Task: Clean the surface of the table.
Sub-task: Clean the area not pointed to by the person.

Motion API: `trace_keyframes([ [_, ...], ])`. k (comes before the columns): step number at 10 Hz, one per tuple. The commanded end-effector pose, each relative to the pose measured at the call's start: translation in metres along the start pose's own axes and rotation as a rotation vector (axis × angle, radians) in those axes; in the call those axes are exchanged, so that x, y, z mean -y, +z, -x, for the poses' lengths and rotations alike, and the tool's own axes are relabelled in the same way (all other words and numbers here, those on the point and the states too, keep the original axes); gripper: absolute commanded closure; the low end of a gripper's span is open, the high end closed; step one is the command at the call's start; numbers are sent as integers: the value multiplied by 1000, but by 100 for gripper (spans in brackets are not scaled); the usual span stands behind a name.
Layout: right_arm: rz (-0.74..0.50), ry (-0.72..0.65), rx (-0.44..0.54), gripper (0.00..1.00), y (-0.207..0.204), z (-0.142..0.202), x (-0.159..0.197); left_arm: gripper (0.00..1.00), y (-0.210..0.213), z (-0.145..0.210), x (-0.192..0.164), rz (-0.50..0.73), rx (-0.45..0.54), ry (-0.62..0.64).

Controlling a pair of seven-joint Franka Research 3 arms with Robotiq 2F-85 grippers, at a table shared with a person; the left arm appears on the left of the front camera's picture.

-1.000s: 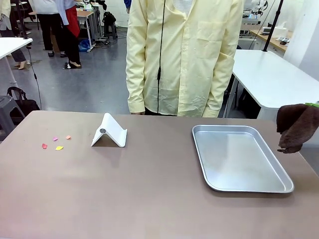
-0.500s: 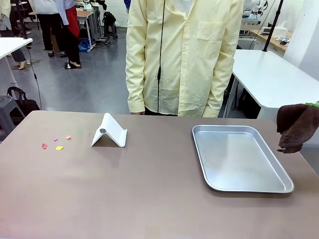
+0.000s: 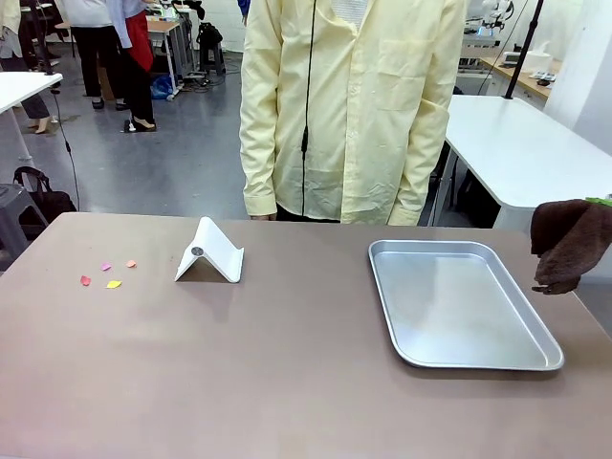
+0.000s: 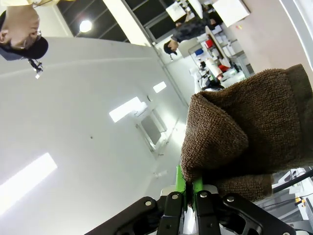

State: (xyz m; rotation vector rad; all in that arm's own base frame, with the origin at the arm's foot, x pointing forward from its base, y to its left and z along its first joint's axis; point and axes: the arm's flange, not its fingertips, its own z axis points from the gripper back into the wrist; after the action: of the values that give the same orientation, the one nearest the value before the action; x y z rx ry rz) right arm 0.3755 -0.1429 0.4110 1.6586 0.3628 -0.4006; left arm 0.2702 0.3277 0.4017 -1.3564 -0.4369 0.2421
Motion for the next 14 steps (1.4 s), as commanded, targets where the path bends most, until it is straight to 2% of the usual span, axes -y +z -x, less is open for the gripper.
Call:
trace_keyframes([
  [1, -14, 11, 9, 94, -4, -2, -3, 78, -31, -8, -3, -33, 41, 70],
  [3, -14, 11, 9, 94, -4, -2, -3, 78, -54, -27, -16, -123, 57, 155],
  [5, -14, 11, 9, 94, -4, -2, -3, 78, -72, -44, -36, -238, 156, 154],
  [7, -14, 11, 9, 94, -4, -2, -3, 78, -93, -53, -54, -299, 117, 209],
  [10, -14, 11, 9, 94, -4, -2, -3, 78, -109, -58, -69, -399, 86, 221],
  [14, -14, 11, 9, 94, -4, -2, -3, 78, -115, -56, -77, -420, 71, 236],
])
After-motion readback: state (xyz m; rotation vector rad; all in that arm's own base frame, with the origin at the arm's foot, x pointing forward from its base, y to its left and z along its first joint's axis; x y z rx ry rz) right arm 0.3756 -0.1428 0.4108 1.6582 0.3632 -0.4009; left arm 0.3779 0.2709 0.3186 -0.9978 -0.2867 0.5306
